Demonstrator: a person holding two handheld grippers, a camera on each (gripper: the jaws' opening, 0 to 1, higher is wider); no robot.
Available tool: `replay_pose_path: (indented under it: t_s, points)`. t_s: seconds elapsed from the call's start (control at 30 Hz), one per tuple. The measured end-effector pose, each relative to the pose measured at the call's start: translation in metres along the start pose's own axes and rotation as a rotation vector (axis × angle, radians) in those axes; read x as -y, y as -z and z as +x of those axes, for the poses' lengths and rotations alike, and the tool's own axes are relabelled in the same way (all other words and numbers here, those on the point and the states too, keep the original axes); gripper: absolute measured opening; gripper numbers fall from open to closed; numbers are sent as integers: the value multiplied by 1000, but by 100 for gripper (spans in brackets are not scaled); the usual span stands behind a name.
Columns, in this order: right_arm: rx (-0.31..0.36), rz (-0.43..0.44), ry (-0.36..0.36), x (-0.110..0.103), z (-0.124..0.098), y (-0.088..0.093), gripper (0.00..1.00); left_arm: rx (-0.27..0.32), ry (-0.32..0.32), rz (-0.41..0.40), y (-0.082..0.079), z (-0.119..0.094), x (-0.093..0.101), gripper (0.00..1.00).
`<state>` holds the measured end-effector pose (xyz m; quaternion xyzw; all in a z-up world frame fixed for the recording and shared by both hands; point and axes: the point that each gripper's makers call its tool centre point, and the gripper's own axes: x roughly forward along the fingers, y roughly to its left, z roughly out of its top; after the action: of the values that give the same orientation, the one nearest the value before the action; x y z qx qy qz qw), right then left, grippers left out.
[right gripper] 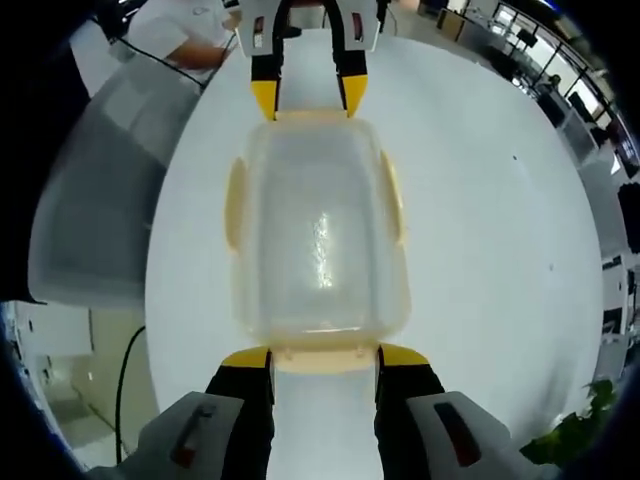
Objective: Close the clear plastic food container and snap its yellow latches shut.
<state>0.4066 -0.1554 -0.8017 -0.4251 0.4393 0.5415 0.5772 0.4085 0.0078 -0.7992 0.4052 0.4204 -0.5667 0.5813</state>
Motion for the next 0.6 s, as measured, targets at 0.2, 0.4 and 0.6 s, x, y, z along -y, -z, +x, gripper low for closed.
replay_pose_path:
  t_s: [0.2,0.4,0.6]
  points:
    - [7,-1,2,0,2,1,37,0,-9,6,0,0,-1,37]
    - [15,18,-4,-2,4,2,37,-5,-13,21,0,3,-1,37]
    - [31,32,-9,-4,4,3,37,-2,-12,43,-2,4,-2,37]
